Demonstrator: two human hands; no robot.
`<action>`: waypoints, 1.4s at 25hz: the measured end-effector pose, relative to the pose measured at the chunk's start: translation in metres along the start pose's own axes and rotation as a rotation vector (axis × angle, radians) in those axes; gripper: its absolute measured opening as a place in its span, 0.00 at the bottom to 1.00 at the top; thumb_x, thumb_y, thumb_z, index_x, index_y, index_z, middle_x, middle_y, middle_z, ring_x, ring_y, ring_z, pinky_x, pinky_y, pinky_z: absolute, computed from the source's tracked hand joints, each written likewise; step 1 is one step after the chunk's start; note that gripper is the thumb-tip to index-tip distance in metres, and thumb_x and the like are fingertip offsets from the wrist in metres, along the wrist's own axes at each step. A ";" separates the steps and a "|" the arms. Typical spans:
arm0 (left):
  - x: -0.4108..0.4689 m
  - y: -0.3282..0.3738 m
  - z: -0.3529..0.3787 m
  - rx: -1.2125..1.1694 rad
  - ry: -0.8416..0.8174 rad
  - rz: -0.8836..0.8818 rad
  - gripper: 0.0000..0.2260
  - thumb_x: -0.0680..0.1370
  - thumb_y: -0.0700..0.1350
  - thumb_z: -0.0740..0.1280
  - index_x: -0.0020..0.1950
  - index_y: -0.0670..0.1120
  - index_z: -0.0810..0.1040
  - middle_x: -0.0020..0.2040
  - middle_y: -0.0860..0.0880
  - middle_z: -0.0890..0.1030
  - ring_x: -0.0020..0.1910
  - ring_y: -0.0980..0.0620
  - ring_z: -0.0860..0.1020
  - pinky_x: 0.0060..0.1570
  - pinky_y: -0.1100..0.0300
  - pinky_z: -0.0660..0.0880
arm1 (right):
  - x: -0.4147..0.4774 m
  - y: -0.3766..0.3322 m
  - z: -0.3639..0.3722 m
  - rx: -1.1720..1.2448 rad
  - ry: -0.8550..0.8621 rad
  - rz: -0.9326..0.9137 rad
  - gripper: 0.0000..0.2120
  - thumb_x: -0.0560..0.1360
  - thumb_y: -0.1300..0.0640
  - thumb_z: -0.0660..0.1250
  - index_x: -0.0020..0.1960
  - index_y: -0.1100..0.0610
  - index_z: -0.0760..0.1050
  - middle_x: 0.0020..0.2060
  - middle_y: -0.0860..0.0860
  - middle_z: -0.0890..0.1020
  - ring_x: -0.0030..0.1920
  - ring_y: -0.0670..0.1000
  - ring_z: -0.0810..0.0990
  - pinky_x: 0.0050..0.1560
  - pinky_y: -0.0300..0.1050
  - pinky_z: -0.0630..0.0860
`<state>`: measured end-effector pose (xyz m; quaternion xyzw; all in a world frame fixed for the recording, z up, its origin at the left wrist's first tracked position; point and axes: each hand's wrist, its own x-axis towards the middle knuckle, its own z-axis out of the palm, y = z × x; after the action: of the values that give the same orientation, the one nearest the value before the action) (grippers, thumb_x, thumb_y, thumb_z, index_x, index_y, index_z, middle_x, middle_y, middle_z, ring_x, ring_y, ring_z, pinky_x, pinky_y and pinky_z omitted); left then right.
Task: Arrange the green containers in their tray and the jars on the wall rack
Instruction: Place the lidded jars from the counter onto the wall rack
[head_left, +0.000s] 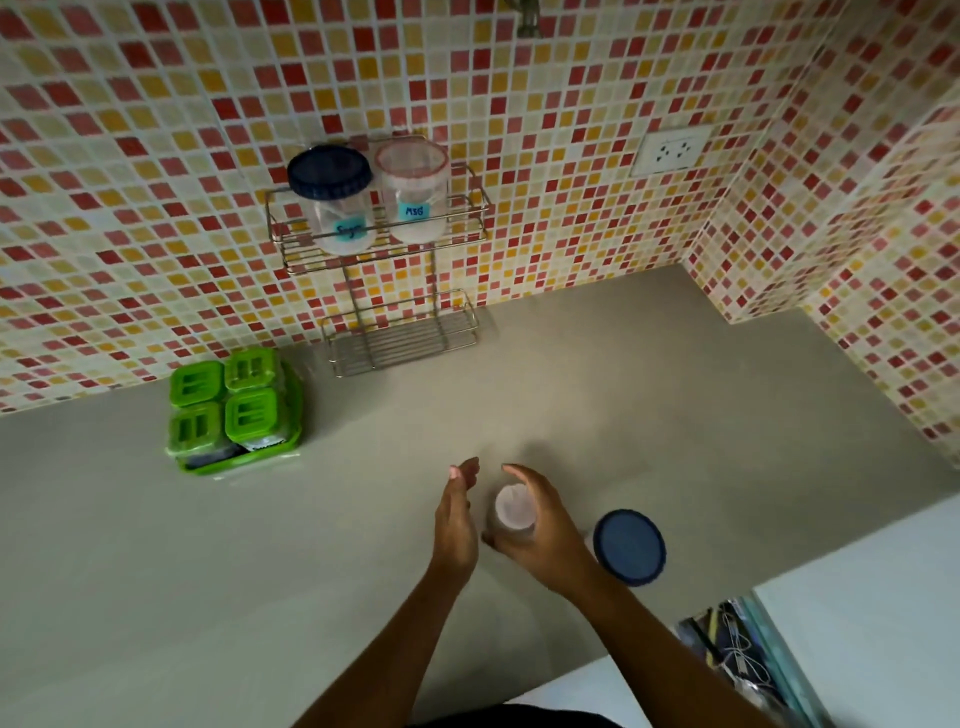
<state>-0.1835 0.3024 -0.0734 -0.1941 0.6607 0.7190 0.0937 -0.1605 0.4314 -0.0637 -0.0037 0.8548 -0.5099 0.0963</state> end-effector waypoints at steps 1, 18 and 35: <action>-0.001 -0.001 0.002 -0.014 0.000 -0.014 0.32 0.77 0.63 0.48 0.69 0.45 0.75 0.68 0.48 0.77 0.69 0.48 0.73 0.72 0.46 0.65 | -0.002 0.004 0.001 -0.001 0.002 0.025 0.38 0.66 0.42 0.77 0.71 0.41 0.63 0.65 0.34 0.70 0.65 0.32 0.69 0.61 0.23 0.66; 0.092 0.098 -0.058 -0.099 0.205 0.175 0.30 0.82 0.61 0.42 0.73 0.47 0.70 0.71 0.46 0.74 0.70 0.49 0.71 0.72 0.46 0.63 | 0.145 -0.104 0.015 0.080 0.148 0.006 0.27 0.68 0.46 0.77 0.63 0.55 0.75 0.57 0.49 0.82 0.54 0.46 0.79 0.50 0.32 0.74; 0.178 0.144 -0.106 -0.183 0.193 0.167 0.31 0.82 0.61 0.38 0.77 0.47 0.63 0.72 0.53 0.69 0.68 0.59 0.65 0.69 0.57 0.55 | 0.297 -0.164 0.071 -0.001 0.094 -0.024 0.31 0.69 0.55 0.77 0.68 0.58 0.70 0.64 0.57 0.78 0.64 0.59 0.76 0.62 0.53 0.76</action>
<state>-0.3853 0.1608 -0.0192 -0.2145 0.6122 0.7595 -0.0487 -0.4551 0.2597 -0.0012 0.0098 0.8584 -0.5104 0.0499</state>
